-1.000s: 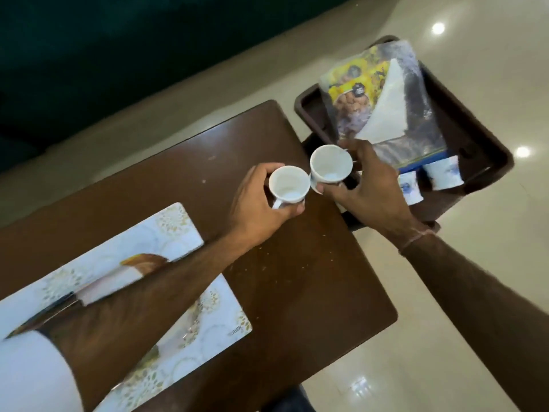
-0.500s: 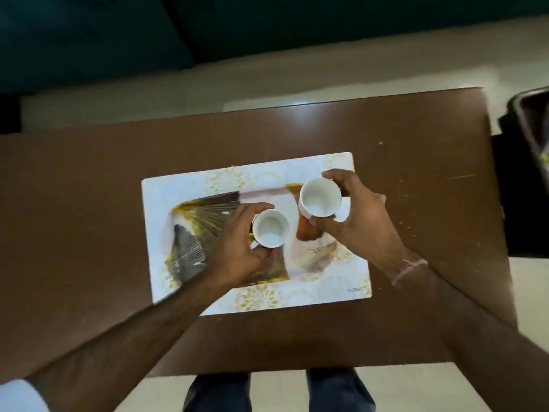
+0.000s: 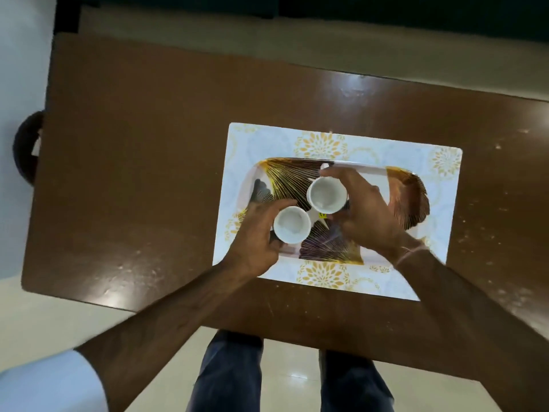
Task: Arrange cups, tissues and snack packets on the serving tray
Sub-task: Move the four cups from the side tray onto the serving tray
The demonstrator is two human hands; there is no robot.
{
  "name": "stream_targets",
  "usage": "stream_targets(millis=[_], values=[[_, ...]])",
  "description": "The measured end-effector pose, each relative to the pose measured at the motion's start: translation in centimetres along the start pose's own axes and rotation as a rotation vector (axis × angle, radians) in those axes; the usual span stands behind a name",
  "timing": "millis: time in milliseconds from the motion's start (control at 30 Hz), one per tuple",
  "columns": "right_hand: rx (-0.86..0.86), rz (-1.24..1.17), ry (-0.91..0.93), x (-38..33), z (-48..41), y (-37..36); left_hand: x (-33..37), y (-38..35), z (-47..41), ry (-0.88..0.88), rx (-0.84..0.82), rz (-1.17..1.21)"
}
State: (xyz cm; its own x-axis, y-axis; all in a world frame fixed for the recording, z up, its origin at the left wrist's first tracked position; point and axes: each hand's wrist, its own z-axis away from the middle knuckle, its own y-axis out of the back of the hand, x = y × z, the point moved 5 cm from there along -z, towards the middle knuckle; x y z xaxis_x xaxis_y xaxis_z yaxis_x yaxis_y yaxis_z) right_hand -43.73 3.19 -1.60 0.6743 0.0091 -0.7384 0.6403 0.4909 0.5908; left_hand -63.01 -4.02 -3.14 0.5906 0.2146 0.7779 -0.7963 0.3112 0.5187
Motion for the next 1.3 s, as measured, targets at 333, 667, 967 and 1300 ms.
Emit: stream_targets(millis=[333, 667, 967, 1300], values=[[-0.274, 0.207, 0.244, -0.4, -4.7, -0.2, 0.6, -1.7, -0.3, -0.002, 0.017, 0.174], [-0.335, 0.206, 0.262, -0.9, -4.6, -0.3, 0.8, -2.9, -0.6, 0.005, 0.098, 0.173], [-0.080, 0.151, 0.117, 1.9, -2.2, 4.7, 5.8, 0.3, -1.4, -0.181, 0.323, 0.019], [0.258, 0.147, -0.137, 11.8, 5.5, 17.8, 18.6, -10.7, -10.8, -0.267, 0.055, -0.142]])
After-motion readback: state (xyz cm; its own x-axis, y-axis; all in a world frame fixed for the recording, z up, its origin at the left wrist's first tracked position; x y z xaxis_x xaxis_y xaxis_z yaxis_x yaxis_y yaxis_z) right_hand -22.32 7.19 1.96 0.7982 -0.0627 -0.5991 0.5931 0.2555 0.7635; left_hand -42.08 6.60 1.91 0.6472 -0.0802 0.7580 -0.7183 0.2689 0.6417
